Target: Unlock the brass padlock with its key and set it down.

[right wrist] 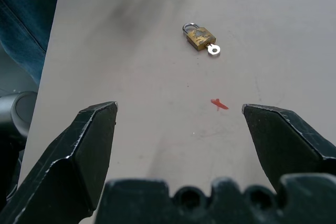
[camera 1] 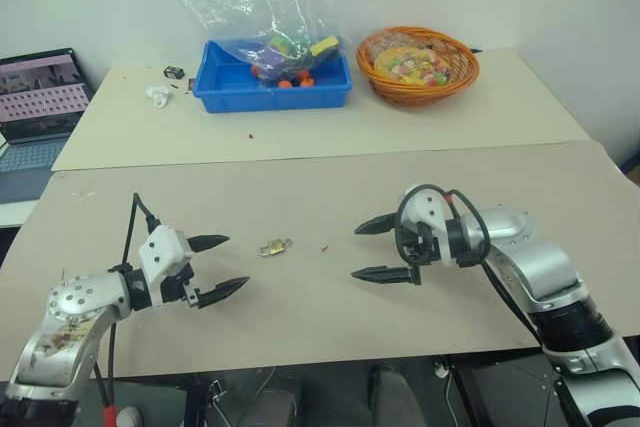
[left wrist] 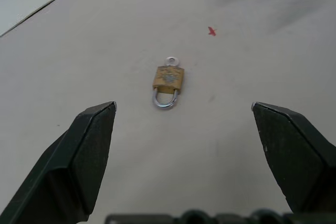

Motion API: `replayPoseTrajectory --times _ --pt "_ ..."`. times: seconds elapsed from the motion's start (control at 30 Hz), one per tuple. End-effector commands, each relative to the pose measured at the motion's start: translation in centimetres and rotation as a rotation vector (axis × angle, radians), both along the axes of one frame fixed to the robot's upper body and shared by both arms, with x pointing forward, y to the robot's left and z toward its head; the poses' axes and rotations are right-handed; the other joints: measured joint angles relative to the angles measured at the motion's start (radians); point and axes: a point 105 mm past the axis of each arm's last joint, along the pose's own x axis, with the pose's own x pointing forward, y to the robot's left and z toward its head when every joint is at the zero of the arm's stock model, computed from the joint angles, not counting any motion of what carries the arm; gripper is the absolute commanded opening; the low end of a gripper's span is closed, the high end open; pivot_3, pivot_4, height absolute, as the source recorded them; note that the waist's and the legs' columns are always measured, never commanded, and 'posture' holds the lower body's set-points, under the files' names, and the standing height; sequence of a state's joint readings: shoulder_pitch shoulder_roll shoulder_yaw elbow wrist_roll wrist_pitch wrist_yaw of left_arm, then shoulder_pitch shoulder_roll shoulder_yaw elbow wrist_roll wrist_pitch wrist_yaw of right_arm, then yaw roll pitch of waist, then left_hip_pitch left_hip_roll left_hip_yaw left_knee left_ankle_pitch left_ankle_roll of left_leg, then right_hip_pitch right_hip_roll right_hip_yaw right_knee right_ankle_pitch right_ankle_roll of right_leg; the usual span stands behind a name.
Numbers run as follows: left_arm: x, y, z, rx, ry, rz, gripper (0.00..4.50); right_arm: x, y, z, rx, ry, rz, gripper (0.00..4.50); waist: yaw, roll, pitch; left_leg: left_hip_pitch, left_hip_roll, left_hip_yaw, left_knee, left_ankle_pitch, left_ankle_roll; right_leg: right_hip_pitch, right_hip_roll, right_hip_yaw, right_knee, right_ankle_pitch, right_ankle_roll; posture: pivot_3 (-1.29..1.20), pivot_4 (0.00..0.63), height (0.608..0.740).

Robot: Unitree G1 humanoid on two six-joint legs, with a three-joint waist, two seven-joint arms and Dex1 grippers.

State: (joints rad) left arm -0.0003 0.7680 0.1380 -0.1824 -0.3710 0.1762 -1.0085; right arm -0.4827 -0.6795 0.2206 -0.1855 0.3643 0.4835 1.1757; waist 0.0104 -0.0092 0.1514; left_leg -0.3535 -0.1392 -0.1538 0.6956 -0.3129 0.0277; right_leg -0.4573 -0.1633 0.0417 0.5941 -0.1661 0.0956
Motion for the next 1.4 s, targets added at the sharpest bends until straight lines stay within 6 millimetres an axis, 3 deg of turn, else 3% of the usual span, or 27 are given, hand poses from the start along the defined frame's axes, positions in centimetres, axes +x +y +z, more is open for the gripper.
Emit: replayPoseTrajectory --times 0.03,0.17,0.4,0.6,1.1,1.4 --pt "1.7 -0.8 -0.5 0.067 -0.056 -0.063 4.45 0.0 0.1 1.3 0.034 -0.05 -0.021 4.5 0.002 0.0 0.0 0.0 0.0 0.0 0.0 0.0 0.0 0.0 0.0 0.0 0.0 0.0 0.0 0.0 0.15 0.732" --pt "3.7 -1.5 -1.5 0.081 -0.065 -0.118 4.45 -0.2 0.1 1.8 0.064 -0.054 -0.049 4.5 0.001 -0.001 0.0 0.0 0.0 0.001 0.001 0.0 0.0 0.0 0.0 0.0 0.0 0.001 -0.001 0.0 0.15 0.732" --pt "4.0 -2.6 -3.1 0.116 -0.031 -0.241 4.45 -0.6 -0.1 1.9 0.069 -0.069 -0.1 4.5 -0.019 -0.001 0.001 0.0 0.001 0.002 0.001 0.0 0.0 -0.001 0.001 -0.001 0.0 0.001 -0.001 0.0 0.15 0.732" --pt "4.8 -2.1 -3.9 0.116 0.006 -0.207 4.45 -0.9 -0.2 2.1 0.08 -0.079 -0.131 4.5 -0.018 -0.001 0.001 0.0 0.0 0.002 0.002 0.0 0.0 0.0 0.0 -0.002 0.0 0.001 0.0 0.0 0.15 0.732" --pt "5.1 -4.3 -3.8 0.028 0.048 -0.208 4.45 -0.5 -0.6 2.7 0.091 -0.092 -0.17 4.5 -0.001 -0.001 0.0 0.001 0.0 0.002 0.004 0.0 0.0 0.001 0.0 -0.002 0.0 0.004 0.0 0.0 0.15 0.732" --pt "5.3 -4.5 -3.9 0.031 0.043 -0.215 4.45 -0.3 -0.5 3.1 0.104 -0.106 -0.181 4.5 -0.001 -0.001 0.0 0.001 0.0 0.002 0.004 0.0 0.0 0.001 0.0 -0.001 0.0 0.004 0.0 0.0 0.15 0.732"
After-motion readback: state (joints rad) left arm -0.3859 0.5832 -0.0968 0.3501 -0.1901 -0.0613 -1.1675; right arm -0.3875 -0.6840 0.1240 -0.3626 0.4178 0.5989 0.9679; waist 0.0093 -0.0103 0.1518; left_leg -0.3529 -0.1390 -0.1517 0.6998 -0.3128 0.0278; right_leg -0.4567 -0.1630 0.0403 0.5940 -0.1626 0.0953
